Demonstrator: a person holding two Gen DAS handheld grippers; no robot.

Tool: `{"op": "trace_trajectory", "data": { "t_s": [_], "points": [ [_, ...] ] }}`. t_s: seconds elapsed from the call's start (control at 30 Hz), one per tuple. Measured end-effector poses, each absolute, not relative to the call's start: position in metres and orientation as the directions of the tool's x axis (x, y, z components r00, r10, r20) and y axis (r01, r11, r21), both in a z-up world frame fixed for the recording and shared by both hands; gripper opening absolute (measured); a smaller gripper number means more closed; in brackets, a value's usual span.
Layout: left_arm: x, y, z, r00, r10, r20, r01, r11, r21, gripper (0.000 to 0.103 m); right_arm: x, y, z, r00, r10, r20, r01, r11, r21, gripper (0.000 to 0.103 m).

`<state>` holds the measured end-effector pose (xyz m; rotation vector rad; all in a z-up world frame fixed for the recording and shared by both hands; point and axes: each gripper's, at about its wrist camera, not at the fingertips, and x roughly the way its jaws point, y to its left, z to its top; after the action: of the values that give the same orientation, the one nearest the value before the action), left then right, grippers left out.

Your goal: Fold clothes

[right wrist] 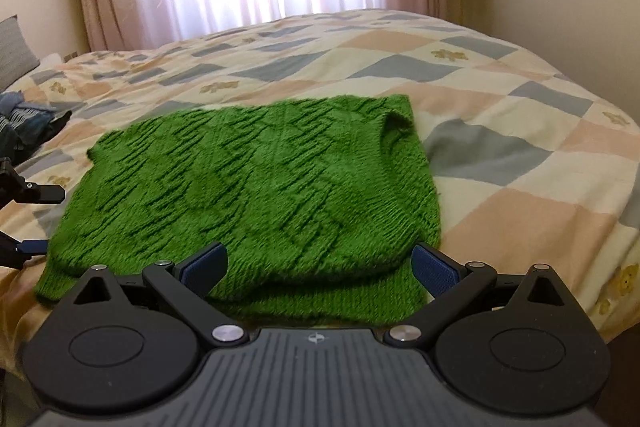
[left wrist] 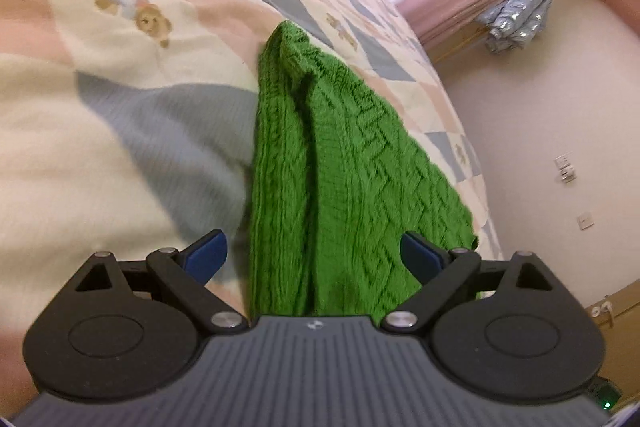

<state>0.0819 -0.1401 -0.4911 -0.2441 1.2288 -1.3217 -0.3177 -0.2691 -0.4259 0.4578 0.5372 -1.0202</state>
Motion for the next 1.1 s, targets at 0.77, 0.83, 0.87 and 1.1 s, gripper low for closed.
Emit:
{"op": "trace_trajectory", "data": {
  "t_s": [0.77, 0.83, 0.87, 1.1],
  "points": [
    [0.083, -0.155, -0.501, -0.228, -0.829, -0.51, 0.583, 0.304, -0.754, 0.07, -0.329, -0.31, -0.433, 0.518, -0.656, -0.549, 0.848, 0.48, 0.225, 0.063],
    [0.084, -0.154, -0.502, -0.226, -0.827, -0.515, 0.579, 0.311, -0.754, 0.058, -0.328, -0.31, -0.436, 0.518, -0.647, -0.56, 0.846, 0.481, 0.228, 0.063],
    [0.085, -0.153, -0.503, -0.231, -0.827, -0.513, 0.572, 0.311, -0.759, 0.047, -0.327, -0.311, -0.437, 0.517, -0.64, -0.568, 0.847, 0.48, 0.23, 0.063],
    [0.095, -0.15, -0.512, -0.249, -0.831, -0.497, 0.532, 0.312, -0.787, 0.034, -0.33, -0.312, -0.444, 0.512, -0.624, -0.59, 0.85, 0.469, 0.242, 0.063]
  ]
}}
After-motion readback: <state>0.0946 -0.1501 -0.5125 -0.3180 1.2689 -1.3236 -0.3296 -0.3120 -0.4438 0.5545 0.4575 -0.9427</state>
